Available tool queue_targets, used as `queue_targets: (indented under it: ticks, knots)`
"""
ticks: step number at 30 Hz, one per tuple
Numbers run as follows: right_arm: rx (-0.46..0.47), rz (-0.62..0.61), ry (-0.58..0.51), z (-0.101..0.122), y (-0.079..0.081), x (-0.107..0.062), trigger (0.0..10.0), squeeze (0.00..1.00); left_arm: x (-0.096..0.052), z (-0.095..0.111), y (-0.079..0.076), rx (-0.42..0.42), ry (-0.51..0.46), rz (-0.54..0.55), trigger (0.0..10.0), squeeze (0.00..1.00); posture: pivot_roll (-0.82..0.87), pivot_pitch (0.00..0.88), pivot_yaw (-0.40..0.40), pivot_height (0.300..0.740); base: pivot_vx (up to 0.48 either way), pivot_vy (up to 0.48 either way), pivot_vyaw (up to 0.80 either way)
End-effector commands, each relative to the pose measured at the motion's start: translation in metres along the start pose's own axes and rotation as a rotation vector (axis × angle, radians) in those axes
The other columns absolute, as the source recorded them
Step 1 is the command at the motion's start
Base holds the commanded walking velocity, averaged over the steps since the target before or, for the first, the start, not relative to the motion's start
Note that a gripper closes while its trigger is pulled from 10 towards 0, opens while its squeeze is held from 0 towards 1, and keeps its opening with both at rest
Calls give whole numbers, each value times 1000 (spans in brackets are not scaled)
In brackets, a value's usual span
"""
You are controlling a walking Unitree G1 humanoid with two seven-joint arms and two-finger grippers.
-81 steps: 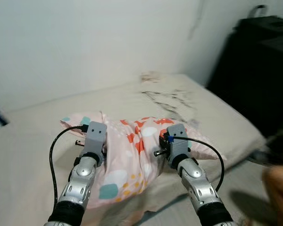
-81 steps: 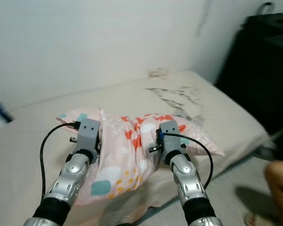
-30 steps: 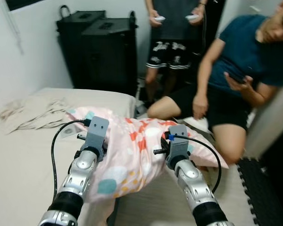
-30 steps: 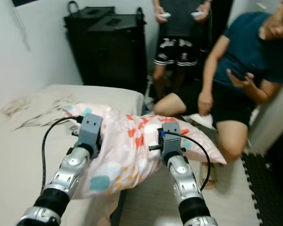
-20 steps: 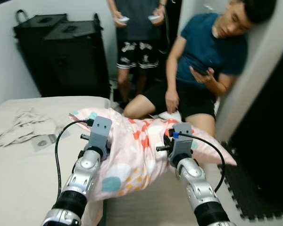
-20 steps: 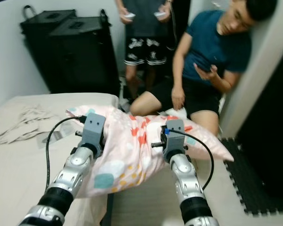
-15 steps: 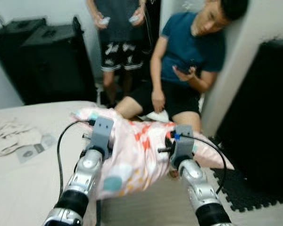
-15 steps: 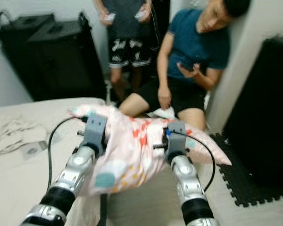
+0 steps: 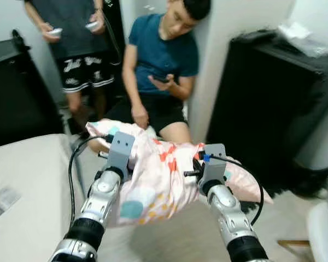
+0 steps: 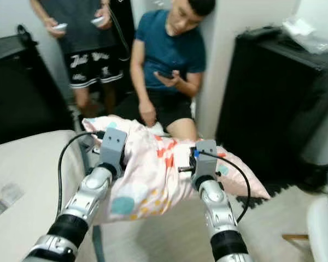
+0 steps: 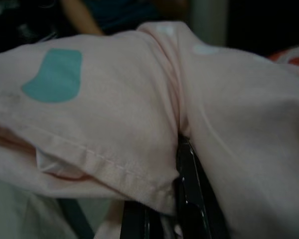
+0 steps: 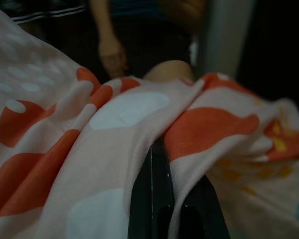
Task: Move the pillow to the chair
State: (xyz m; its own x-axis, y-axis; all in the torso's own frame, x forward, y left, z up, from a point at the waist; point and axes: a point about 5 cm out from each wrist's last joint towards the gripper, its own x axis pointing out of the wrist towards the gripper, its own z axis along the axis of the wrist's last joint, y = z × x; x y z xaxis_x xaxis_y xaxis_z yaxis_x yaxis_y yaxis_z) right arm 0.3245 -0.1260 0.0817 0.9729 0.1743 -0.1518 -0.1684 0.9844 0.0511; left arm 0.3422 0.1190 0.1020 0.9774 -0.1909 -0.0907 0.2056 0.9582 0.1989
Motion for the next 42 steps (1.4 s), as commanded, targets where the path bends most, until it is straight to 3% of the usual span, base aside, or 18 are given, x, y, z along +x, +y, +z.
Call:
queue_targets:
  ticks: [1,15,18,23,27,35,42]
  knots:
    - [-23,83,-79,19,21,6,10000,0,0,7,-7,15,-40,-42,10000,0,-39,50,89,740,0,0,-800]
    - [-52,96,-81,22,20,8,10000,0,-1,2,-5,7,-33,-18,10000,0,-57,25,57,740,0,0,-800]
    - [-42,81,-102,26,19,10,10000,0,-2,3,-3,35,-37,-21,10000,0,-46,18,58,740,0,0,-800]
    - [17,40,-150,39,14,13,10000,0,-3,13,3,45,-71,-8,10000,0,-17,31,46,740,0,0,-800]
    - [-4,57,-173,47,16,14,10000,0,-3,25,5,77,-113,-5,10000,0,-3,40,29,740,0,0,-800]
    - [2,46,-207,60,10,19,10000,0,-2,40,7,63,-160,23,10000,0,1,43,9,740,0,0,-800]
    - [-10,29,-181,53,7,17,10000,0,0,39,5,64,-151,23,10000,0,-11,48,7,740,0,0,-800]
